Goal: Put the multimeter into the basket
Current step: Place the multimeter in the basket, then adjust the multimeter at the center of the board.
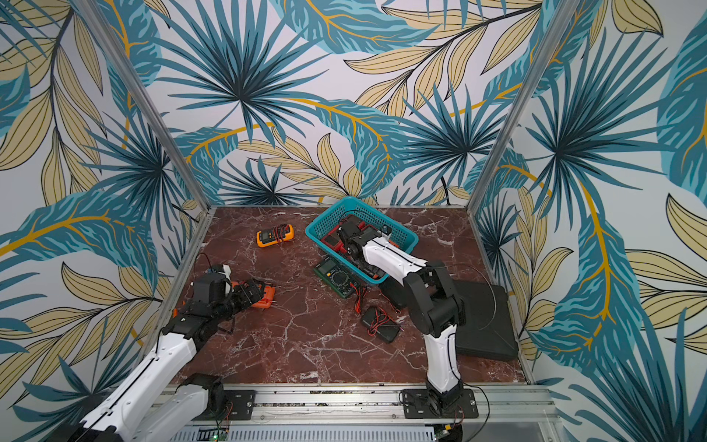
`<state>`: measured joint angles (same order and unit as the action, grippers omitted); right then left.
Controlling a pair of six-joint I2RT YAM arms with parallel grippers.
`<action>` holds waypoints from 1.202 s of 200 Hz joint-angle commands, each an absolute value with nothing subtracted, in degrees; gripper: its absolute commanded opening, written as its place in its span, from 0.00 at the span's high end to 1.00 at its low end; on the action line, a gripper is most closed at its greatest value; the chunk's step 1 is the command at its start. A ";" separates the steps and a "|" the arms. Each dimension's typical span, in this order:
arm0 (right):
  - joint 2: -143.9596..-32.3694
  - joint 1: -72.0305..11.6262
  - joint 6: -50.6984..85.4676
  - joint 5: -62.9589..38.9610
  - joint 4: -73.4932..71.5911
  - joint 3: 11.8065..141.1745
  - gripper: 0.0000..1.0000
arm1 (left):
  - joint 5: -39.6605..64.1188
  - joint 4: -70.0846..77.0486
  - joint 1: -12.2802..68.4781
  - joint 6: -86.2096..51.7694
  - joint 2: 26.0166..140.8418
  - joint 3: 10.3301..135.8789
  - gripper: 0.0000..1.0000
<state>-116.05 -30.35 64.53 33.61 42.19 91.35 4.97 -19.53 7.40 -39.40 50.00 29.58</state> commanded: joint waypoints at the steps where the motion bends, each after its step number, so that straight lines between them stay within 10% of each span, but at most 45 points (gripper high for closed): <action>1: -114.24 -30.12 61.76 34.93 43.63 91.49 0.01 | 3.03 -21.50 7.03 -38.85 48.18 31.46 0.00; 136: -99.68 -30.49 36.49 21.16 33.92 89.13 0.01 | -12.80 -40.07 5.88 -47.11 47.20 36.39 0.00; 240: -97.12 -32.47 24.85 1.18 24.25 85.17 0.00 | -3.70 -19.74 3.55 -44.65 61.10 35.86 0.00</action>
<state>-97.71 -32.05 27.14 5.37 26.33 86.37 -4.93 -26.33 4.49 -46.35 59.05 34.04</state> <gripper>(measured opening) 0.994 0.999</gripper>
